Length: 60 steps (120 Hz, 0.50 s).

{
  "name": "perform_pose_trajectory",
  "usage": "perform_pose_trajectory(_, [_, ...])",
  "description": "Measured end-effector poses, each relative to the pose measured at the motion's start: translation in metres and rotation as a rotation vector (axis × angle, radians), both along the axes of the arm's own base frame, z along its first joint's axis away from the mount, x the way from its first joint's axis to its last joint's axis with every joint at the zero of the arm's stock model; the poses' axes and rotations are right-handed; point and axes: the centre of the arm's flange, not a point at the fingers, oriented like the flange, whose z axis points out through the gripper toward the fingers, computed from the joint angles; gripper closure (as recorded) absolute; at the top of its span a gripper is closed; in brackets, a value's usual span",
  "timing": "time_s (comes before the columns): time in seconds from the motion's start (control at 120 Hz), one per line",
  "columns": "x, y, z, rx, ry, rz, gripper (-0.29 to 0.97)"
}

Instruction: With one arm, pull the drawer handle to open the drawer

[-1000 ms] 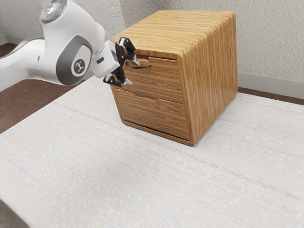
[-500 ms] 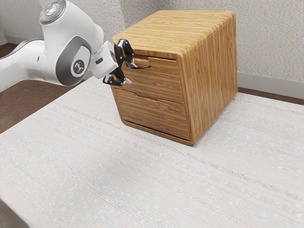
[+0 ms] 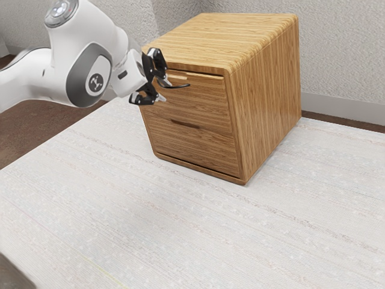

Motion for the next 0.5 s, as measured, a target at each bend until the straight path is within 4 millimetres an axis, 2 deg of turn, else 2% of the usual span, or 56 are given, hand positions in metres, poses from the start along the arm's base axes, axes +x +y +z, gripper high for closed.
perform_pose_trajectory(0.292, [0.0, 0.002, -0.012, -0.004, 0.021, 0.005, 0.51])
perform_pose_trajectory(0.5, [-0.01, 0.004, -0.002, 0.005, 0.013, 0.014, 0.56])
